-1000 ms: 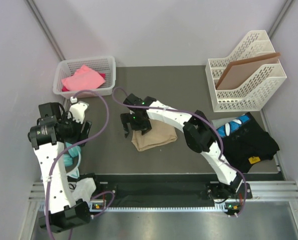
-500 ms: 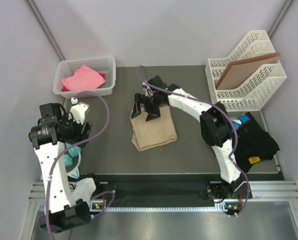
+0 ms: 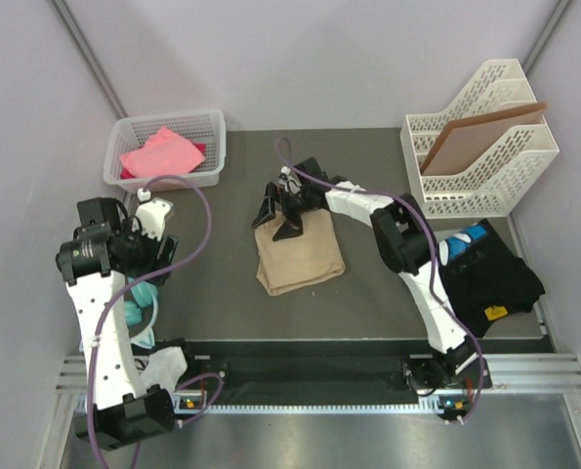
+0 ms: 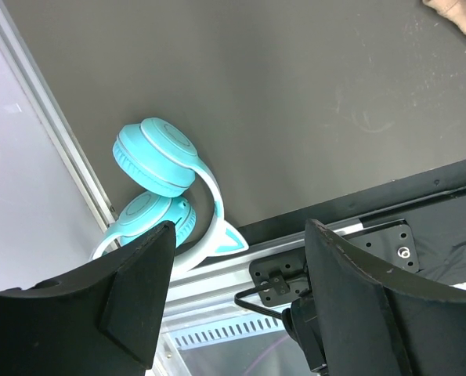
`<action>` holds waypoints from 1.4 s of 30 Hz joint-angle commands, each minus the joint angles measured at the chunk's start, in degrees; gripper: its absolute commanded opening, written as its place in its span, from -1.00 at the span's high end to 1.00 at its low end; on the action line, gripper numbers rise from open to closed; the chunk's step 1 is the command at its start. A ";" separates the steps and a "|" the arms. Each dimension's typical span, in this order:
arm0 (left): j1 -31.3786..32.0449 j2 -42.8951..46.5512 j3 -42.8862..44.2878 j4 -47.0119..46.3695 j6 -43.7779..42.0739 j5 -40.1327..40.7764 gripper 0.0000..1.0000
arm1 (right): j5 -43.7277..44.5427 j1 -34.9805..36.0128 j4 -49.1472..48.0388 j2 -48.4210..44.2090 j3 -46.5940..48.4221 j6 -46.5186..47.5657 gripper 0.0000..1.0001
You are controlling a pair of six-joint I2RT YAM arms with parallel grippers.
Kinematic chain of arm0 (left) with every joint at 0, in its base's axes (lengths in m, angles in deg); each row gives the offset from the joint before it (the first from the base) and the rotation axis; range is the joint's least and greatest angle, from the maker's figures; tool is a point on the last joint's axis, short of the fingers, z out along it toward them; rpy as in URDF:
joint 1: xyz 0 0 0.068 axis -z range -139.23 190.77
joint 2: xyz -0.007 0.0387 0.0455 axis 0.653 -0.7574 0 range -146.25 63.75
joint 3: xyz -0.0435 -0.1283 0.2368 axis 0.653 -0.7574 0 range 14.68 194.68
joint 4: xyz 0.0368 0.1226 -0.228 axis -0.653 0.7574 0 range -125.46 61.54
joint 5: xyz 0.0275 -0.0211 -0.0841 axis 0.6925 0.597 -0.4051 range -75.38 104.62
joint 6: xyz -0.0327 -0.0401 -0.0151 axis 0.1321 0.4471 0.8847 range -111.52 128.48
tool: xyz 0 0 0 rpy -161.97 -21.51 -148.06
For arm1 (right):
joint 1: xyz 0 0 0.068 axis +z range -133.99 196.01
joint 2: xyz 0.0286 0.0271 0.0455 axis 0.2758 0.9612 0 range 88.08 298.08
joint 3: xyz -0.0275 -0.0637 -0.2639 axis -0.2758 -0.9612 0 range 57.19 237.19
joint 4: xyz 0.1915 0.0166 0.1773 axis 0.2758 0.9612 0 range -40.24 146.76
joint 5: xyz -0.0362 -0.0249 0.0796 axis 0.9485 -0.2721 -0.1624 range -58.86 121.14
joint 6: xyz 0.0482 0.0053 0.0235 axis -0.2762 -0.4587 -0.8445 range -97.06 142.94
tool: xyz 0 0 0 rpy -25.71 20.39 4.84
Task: Fold and stack the t-shirts
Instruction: Smooth out wrinkles on the folded tshirt
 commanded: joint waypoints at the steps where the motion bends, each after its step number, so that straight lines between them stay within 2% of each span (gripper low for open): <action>1: -0.34 0.00 1.87 0.07 0.23 0.33 -0.44 | -3.23 -1.60 -4.89 3.85 -0.04 -2.82 -0.99; 3: -0.34 0.27 1.60 0.24 -0.04 0.42 -0.44 | -3.15 -1.87 -4.89 3.33 -0.04 -2.48 -0.99; 7: -0.34 0.36 1.25 -0.02 -0.39 0.07 -0.44 | -1.92 -1.43 -4.10 -3.77 -1.52 -0.45 -0.99; 13: -0.25 -0.08 1.08 -0.46 -0.30 -1.07 -0.44 | -1.57 0.94 -7.61 -10.55 -5.04 -1.50 -0.99; 22: -0.25 0.01 -0.94 -1.42 -0.48 -1.08 -0.43 | -2.97 6.13 -19.29 -4.06 -12.25 -7.39 -0.99; 27: -0.34 -0.61 -1.21 -1.95 -0.65 -1.07 -0.44 | -3.68 6.48 -21.50 1.56 -11.82 -8.97 -0.99; 30: -0.25 -0.70 -1.21 -1.78 -0.83 -1.42 -0.43 | -3.85 6.66 -20.45 1.93 -11.03 -8.19 -1.00; 32: -0.34 -0.44 -1.30 -1.69 -0.92 -1.51 -0.43 | -3.68 6.66 -18.34 0.00 -11.28 -6.34 -1.00; 36: -0.34 -0.61 -1.39 -1.69 -1.18 -1.78 -0.44 | -3.50 5.96 -13.87 -10.34 -12.43 -1.69 -0.99; 39: -0.34 -0.61 -1.04 -1.51 -1.27 -2.39 -0.44 | -3.15 4.29 -14.12 -19.74 -18.21 -0.01 -0.99; 42: -0.25 -0.79 -1.03 -1.43 -1.27 -2.83 -0.44 | -2.19 1.39 -14.99 -28.36 -29.08 1.48 -0.99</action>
